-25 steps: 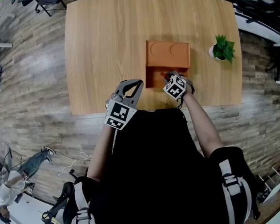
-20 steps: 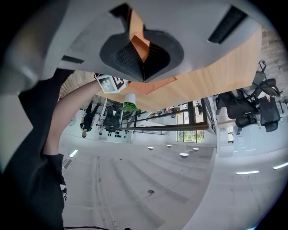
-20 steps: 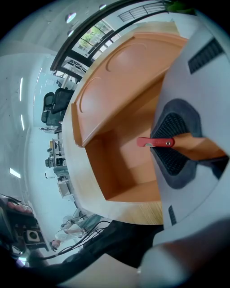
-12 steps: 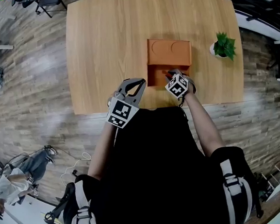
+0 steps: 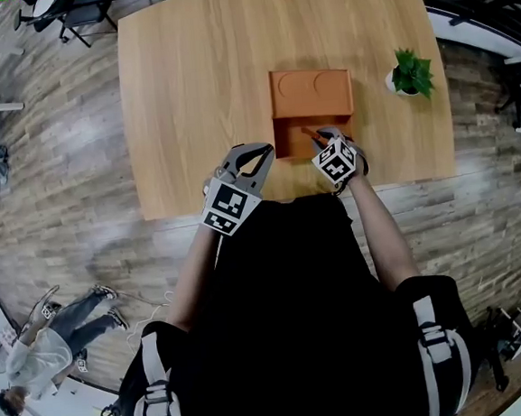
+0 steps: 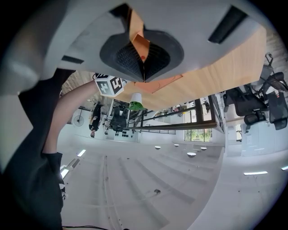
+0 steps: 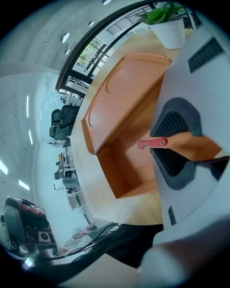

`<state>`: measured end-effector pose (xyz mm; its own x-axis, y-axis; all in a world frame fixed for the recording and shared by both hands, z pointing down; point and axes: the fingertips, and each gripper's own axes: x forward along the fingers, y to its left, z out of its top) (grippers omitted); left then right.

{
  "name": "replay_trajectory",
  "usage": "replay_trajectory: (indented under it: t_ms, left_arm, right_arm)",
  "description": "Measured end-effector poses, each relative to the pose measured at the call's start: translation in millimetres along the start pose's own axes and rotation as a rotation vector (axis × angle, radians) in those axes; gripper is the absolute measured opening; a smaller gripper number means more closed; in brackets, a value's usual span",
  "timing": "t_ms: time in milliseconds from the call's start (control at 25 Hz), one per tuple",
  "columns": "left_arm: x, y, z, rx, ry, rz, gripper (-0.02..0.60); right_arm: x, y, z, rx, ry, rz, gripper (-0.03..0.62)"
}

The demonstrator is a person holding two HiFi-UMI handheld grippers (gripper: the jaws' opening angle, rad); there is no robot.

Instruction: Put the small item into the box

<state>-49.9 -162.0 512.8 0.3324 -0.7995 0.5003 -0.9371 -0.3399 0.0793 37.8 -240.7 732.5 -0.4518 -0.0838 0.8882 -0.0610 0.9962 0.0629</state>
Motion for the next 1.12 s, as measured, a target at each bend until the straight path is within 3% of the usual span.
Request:
replay_trajectory:
  t_ms: [320, 440, 1120]
  left_arm:
    - [1.7, -1.3, 2.6, 0.032, -0.008, -0.064, 0.023]
    - [4.6, -3.8, 2.1, 0.049, -0.007, -0.090, 0.023]
    - [1.4, -18.0, -10.2, 0.103, -0.025, -0.251, 0.023]
  right_arm:
    - [-20.0, -2.9, -7.5, 0.106, -0.033, -0.060, 0.051]
    - [-29.7, -3.6, -6.5, 0.162, -0.079, -0.080, 0.025]
    - [-97.4, 25.8, 16.7, 0.427, -0.338, -0.162, 0.025]
